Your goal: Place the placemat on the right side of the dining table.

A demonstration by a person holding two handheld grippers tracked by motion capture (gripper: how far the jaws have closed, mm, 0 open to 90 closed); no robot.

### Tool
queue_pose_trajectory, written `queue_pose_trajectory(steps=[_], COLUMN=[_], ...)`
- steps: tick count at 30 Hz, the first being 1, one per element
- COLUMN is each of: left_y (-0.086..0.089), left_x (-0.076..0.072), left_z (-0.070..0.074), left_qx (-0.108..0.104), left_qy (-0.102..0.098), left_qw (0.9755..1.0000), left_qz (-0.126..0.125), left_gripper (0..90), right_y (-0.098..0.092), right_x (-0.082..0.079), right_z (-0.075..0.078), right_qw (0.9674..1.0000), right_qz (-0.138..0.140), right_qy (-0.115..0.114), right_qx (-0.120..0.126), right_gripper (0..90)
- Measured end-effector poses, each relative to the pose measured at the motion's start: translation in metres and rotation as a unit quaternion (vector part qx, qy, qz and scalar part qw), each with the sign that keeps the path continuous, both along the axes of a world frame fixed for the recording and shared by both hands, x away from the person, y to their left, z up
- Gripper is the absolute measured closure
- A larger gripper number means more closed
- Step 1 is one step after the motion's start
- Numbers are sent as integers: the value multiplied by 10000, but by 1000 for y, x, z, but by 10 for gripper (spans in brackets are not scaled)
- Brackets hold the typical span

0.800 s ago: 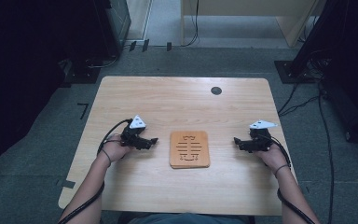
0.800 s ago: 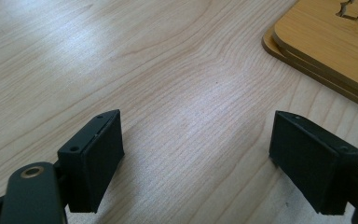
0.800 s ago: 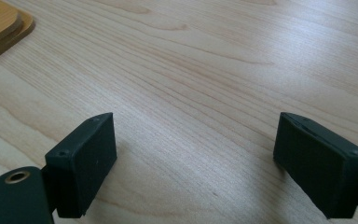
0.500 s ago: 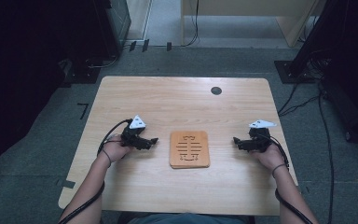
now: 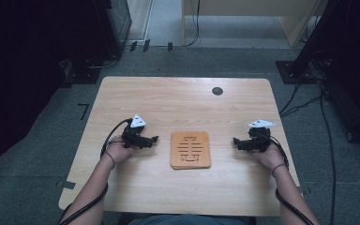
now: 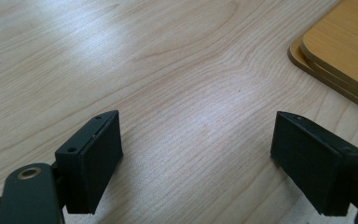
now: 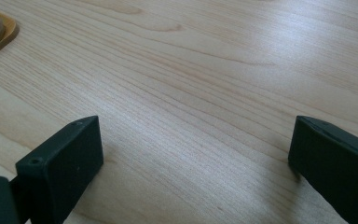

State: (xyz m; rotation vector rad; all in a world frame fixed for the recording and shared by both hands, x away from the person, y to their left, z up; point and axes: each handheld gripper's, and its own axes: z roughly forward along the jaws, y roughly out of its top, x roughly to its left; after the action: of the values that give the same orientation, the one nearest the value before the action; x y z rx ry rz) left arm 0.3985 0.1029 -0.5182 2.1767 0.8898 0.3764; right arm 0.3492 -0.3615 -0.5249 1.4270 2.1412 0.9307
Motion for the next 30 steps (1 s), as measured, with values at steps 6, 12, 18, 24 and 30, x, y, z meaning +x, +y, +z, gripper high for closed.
queue_pose_trajectory(steps=[6,12,18,24,30], left_y=[-3,-6,-8,-7,-8], left_x=[1,2,0,0,-1], left_z=[1,4,5,9,14], left_qx=[9,-12,70,3,-114], left_qy=[31,203,253,336,532], left_qw=[9999,9997,9997,9994,9985], left_qz=[111,163,-21,-76,-13], left_gripper=[155,156,157,157,157], right_y=[2,4,4,5,10], right_x=[2,4,6,7,7], right_z=[1,5,11,14,19], right_qw=[9999,9997,9993,9987,9972], right_qz=[-85,-110,-128,-86,-135], right_qy=[44,179,336,477,732], right_qx=[-33,-87,-109,-128,40], right_gripper=[30,67,214,208,263])
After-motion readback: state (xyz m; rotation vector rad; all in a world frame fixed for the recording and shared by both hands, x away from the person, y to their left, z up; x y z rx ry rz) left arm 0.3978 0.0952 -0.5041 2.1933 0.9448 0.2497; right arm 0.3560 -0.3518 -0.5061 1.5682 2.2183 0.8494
